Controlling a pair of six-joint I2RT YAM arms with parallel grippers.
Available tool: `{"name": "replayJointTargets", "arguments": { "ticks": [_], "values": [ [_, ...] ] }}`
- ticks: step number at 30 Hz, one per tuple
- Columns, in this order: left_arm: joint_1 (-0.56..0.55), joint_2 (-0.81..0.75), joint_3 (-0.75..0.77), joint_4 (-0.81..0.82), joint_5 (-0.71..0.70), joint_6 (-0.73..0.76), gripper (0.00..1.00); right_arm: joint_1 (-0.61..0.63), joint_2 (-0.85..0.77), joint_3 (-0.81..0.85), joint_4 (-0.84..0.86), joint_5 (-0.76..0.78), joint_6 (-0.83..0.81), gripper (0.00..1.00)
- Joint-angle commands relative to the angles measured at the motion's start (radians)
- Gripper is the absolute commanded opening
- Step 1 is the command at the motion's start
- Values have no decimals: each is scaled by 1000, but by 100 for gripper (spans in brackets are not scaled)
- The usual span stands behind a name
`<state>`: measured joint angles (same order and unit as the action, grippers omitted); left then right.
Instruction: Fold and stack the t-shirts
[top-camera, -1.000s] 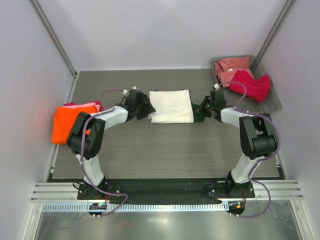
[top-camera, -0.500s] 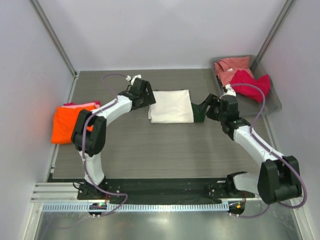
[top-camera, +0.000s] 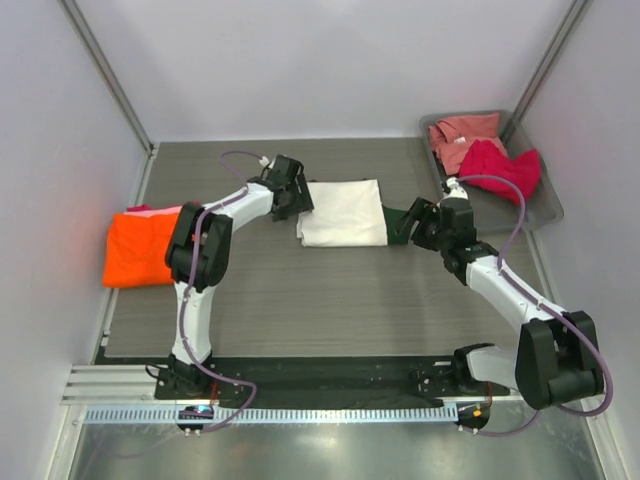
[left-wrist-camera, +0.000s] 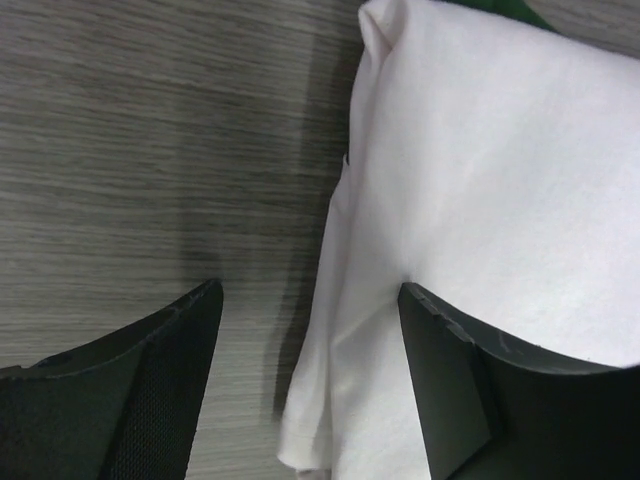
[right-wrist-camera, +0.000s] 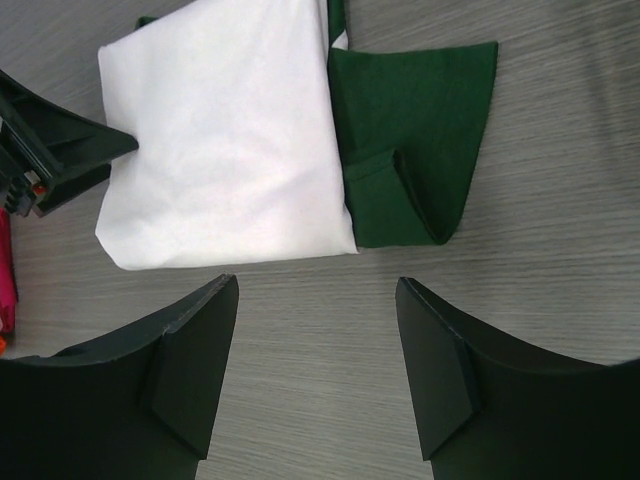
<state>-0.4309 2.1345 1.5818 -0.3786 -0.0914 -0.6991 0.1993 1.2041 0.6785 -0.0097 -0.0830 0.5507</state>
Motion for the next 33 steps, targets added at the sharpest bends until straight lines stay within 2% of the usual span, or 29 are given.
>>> {"name": "replayJointTargets", "arguments": {
  "ticks": [1,5,6,9,10,17,22,28,32,33],
  "values": [
    [1,-39,-38,-28,-5,24,75,5,32,7,46,-32,-9,70],
    [6,-206,-135,-132,-209,87,78,6,52,1,65,-49,-8,69],
    [20,-246,-193,-160,-297,98,78,6,54,-3,68,-50,-5,69],
    [53,-335,-242,-253,-436,116,73,11,55,-13,89,-64,3,68],
    [81,-346,-252,-266,-509,121,72,17,55,-17,97,-64,5,68],
    [172,-249,-168,-416,-721,158,71,29,66,-30,105,-67,12,68],
    [224,-121,-95,-454,-766,193,66,29,57,-28,102,-70,12,68],
    [265,-56,-71,-439,-801,225,60,29,63,-33,105,-75,14,68],
    [307,-13,-69,-436,-775,219,46,29,66,-34,106,-75,14,68],
    [319,-2,-69,-431,-766,219,39,29,64,-34,105,-74,14,68]
  ]
}}
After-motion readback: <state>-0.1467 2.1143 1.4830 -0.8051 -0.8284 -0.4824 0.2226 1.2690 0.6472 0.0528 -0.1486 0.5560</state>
